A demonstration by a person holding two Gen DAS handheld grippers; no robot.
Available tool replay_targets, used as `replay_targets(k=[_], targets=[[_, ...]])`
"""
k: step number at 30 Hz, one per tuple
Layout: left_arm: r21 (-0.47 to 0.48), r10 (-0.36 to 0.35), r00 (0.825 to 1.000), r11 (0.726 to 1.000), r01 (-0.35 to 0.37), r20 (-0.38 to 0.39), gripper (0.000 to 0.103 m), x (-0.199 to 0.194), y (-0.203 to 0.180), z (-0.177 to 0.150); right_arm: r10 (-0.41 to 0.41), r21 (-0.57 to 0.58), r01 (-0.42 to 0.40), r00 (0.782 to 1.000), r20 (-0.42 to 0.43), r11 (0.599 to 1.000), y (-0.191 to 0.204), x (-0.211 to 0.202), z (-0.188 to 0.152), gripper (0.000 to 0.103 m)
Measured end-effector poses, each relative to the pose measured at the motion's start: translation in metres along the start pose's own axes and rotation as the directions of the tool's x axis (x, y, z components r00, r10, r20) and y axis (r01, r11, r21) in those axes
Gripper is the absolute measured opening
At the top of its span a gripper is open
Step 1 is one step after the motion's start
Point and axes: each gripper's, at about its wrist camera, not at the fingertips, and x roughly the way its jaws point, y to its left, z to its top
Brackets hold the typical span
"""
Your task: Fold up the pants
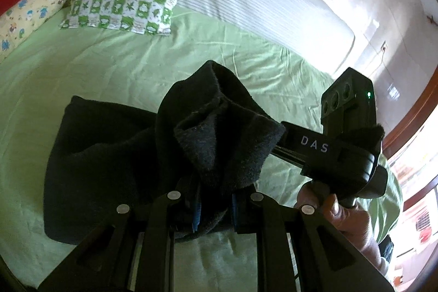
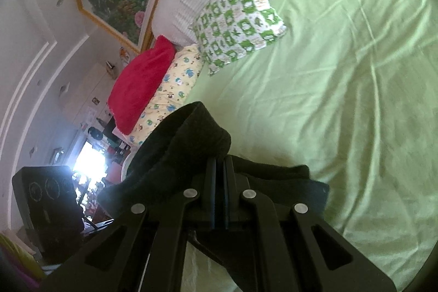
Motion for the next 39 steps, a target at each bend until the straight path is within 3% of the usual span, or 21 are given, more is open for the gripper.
replay_targets(k=[8, 12, 13, 14, 15, 16, 17, 21, 26, 33, 39], targets=[[0.047, -0.023, 0.999, 0.999, 0.025, -0.031, 0.019, 0.008, -0.002, -0.001, -0.112, 0.060, 0.107, 0.991, 0.077, 0.992, -0.016, -0.026, -0.009, 0.008], [0.045, -0.040, 0.999, 0.998, 0.042, -0.030, 0.028, 0.002, 0.002, -0.002, -0.186, 0.081, 0.178, 0.977, 0.107, 0.981, -0.017, -0.047, -0.010, 0.010], [0.043, -0.047, 0.998, 0.998, 0.048, -0.029, 0.038, 0.000, 0.003, -0.002, -0.204, 0.087, 0.196, 0.973, 0.107, 0.977, -0.018, -0.050, -0.011, 0.015], [0.039, -0.067, 0.997, 0.997, 0.068, -0.030, 0.047, -0.003, 0.003, -0.003, -0.226, 0.099, 0.215, 0.968, 0.109, 0.971, -0.018, -0.055, -0.012, 0.031], [0.031, -0.086, 0.996, 0.996, 0.086, -0.026, 0.065, -0.007, 0.003, -0.004, -0.236, 0.108, 0.223, 0.965, 0.116, 0.969, -0.018, -0.058, -0.014, 0.041], [0.026, -0.096, 0.995, 0.995, 0.096, -0.017, 0.069, -0.009, 0.003, -0.004, -0.239, 0.116, 0.224, 0.962, 0.131, 0.968, -0.017, -0.063, -0.016, 0.056], [0.027, -0.108, 0.994, 0.994, 0.108, -0.003, 0.069, -0.014, 0.001, -0.005, -0.240, 0.122, 0.223, 0.960, 0.146, 0.967, -0.015, -0.067, -0.017, 0.062], [0.054, -0.116, 0.993, 0.992, 0.116, 0.010, 0.069, -0.025, -0.004, -0.007, -0.250, 0.134, 0.227, 0.950, 0.186, 0.965, -0.004, -0.079, -0.023, 0.063], [0.022, -0.124, 0.992, 0.992, 0.123, 0.021, 0.069, -0.039, 0.006, -0.009, -0.272, 0.116, 0.253, 0.938, 0.212, 0.961, 0.015, -0.087, -0.028, 0.067], [-0.026, -0.074, 0.996, 0.997, 0.076, 0.056, 0.070, -0.060, 0.033, -0.006, -0.297, 0.062, 0.291, 0.927, 0.228, 0.955, 0.048, -0.083, -0.033, 0.072], [-0.077, -0.030, 0.997, 0.996, 0.036, 0.075, 0.072, -0.071, 0.060, -0.003, -0.356, 0.024, 0.360, 0.907, 0.227, 0.933, 0.074, -0.074, -0.037, 0.084]])
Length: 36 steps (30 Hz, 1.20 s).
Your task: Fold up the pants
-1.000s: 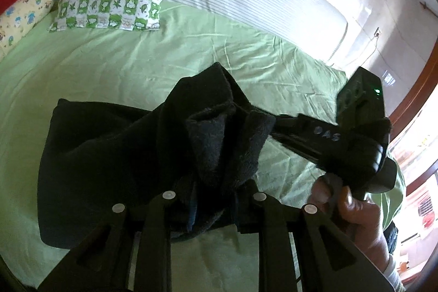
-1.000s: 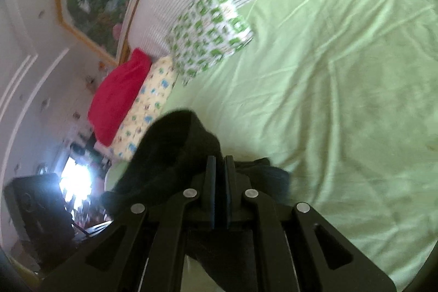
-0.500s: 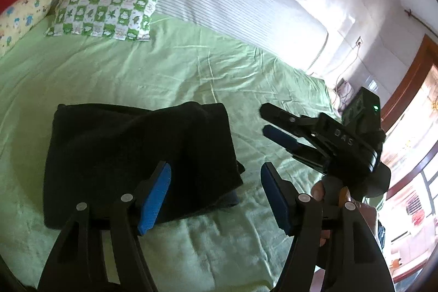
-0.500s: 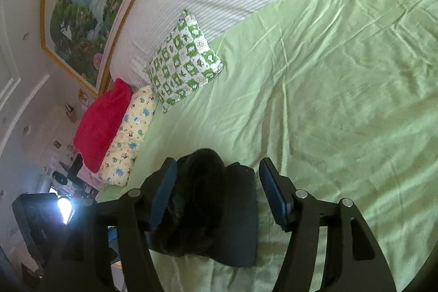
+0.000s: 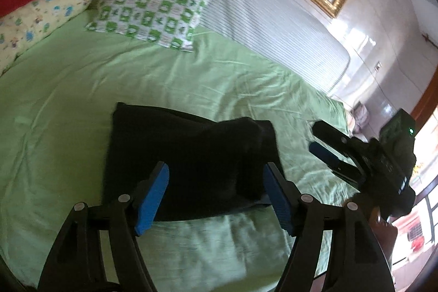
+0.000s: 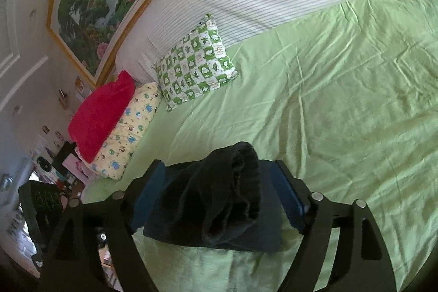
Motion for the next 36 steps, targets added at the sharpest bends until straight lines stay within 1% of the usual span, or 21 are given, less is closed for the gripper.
replay_targets(k=[5, 9, 18, 29, 31, 36], targets=[[-0.042, 0.035, 0.999, 0.998, -0.035, 0.003, 0.073, -0.003, 0.020, 0.003, -0.063, -0.014, 0.062, 0.998, -0.022, 0.998, 0.006, 0.006, -0.004, 0.087], [-0.077, 0.051, 0.999, 0.996, -0.051, -0.004, 0.074, -0.003, 0.036, 0.005, -0.081, 0.014, 0.081, 0.996, -0.044, 0.997, 0.002, 0.013, -0.007, 0.088], [-0.121, 0.062, 0.998, 0.990, -0.065, -0.033, 0.076, 0.005, 0.057, 0.005, -0.087, 0.038, 0.091, 0.992, -0.093, 0.995, -0.006, 0.029, -0.015, 0.088], [-0.144, 0.059, 0.996, 0.987, -0.068, -0.063, 0.076, 0.017, 0.064, 0.004, -0.084, 0.053, 0.092, 0.987, -0.139, 0.994, -0.014, 0.043, -0.024, 0.088], [-0.147, 0.055, 0.996, 0.987, -0.064, -0.070, 0.078, 0.020, 0.066, 0.004, -0.083, 0.054, 0.091, 0.986, -0.144, 0.994, -0.014, 0.045, -0.026, 0.088], [-0.159, 0.037, 0.994, 0.986, -0.053, -0.104, 0.079, 0.032, 0.073, 0.004, -0.075, 0.060, 0.086, 0.982, -0.171, 0.994, -0.017, 0.052, -0.032, 0.088]])
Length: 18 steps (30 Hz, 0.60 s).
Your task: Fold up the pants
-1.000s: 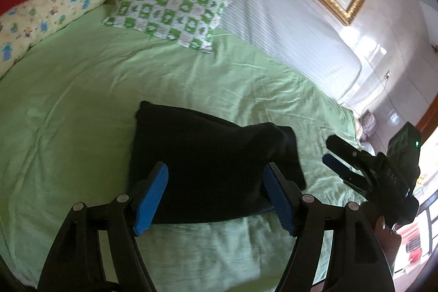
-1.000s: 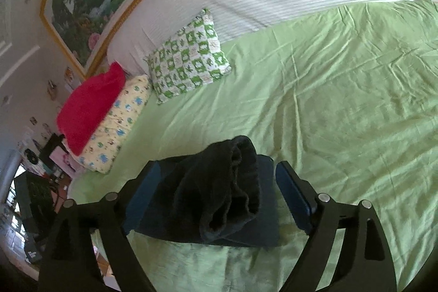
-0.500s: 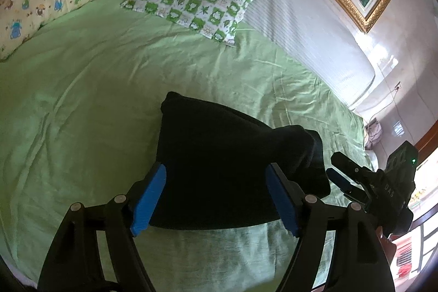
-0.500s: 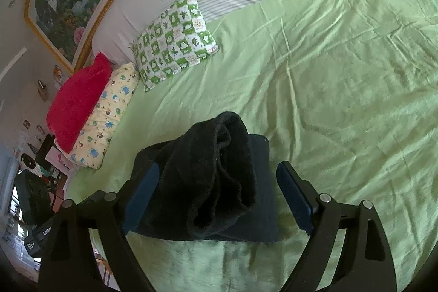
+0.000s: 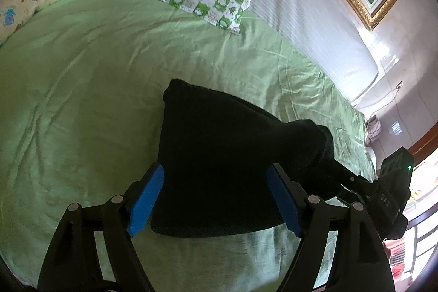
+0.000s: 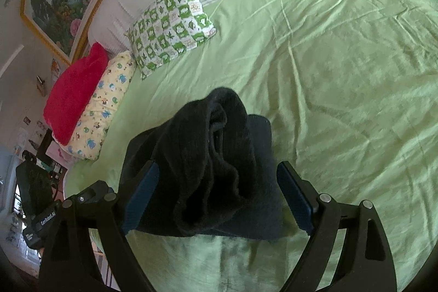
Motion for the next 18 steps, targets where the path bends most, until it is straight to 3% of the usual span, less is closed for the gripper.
replay_targets(k=[18], targets=[[-0.086, -0.044, 0.996, 0.996, 0.037, -0.079, 0.081, 0.045, 0.029, 0.016, 0.042, 0.057, -0.041, 0.999, -0.030, 0.998, -0.023, 0.016, -0.006, 0.088]])
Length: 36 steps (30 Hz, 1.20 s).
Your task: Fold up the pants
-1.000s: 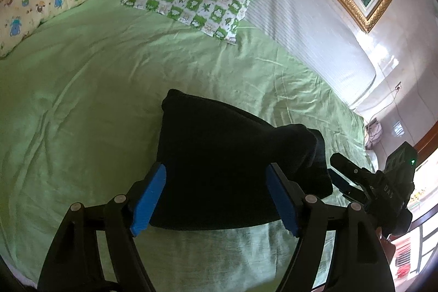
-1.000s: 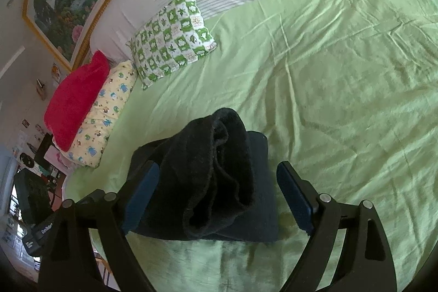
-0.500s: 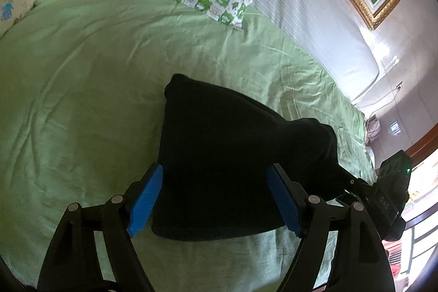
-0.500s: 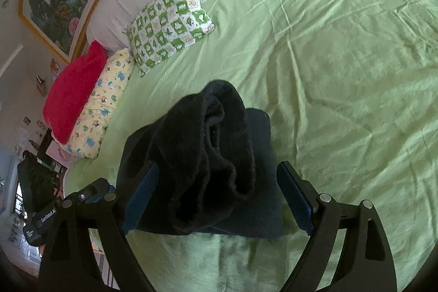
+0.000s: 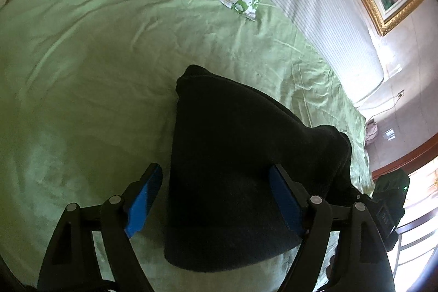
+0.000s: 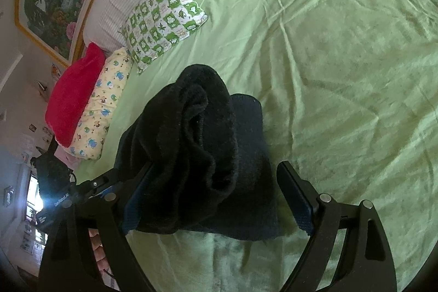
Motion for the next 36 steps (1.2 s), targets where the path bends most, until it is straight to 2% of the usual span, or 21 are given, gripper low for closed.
replay_targets(k=[12, 14, 16, 20, 22, 25, 28, 36], targets=[[-0.079, -0.078, 0.996, 0.994, 0.075, -0.036, 0.084, 0.018, 0.016, 0.000, 0.048, 0.013, -0.048, 0.999, -0.003, 0.999, -0.010, 0.005, -0.004, 0.087], [-0.089, -0.093, 0.995, 0.992, 0.090, -0.036, 0.084, 0.021, 0.017, 0.000, 0.066, 0.016, -0.065, 0.998, -0.009, 0.998, -0.011, 0.007, -0.004, 0.083], [-0.084, -0.106, 0.994, 0.991, 0.103, -0.039, 0.077, 0.023, 0.015, 0.000, 0.078, 0.020, -0.078, 0.997, -0.017, 0.997, -0.013, 0.008, -0.005, 0.080], [-0.086, -0.141, 0.989, 0.987, 0.137, -0.041, 0.064, 0.025, 0.011, -0.001, 0.091, 0.037, -0.090, 0.995, -0.027, 0.995, -0.016, 0.010, -0.006, 0.062], [-0.076, -0.144, 0.989, 0.987, 0.142, -0.034, 0.050, 0.023, 0.009, -0.002, 0.087, 0.024, -0.086, 0.996, -0.030, 0.996, -0.013, 0.009, -0.007, 0.056], [-0.048, -0.140, 0.990, 0.989, 0.139, -0.018, 0.038, 0.016, 0.005, -0.003, 0.070, -0.012, -0.070, 0.997, -0.025, 0.997, -0.004, 0.005, -0.008, 0.048], [-0.026, -0.133, 0.991, 0.991, 0.133, 0.007, 0.033, 0.006, 0.000, -0.004, 0.061, -0.055, -0.062, 0.998, -0.013, 0.997, 0.009, -0.001, -0.007, 0.043], [0.008, -0.118, 0.987, 0.993, 0.118, 0.105, 0.033, -0.042, 0.000, 0.001, 0.128, -0.114, -0.125, 0.992, 0.020, 0.986, 0.044, -0.016, -0.001, 0.040]])
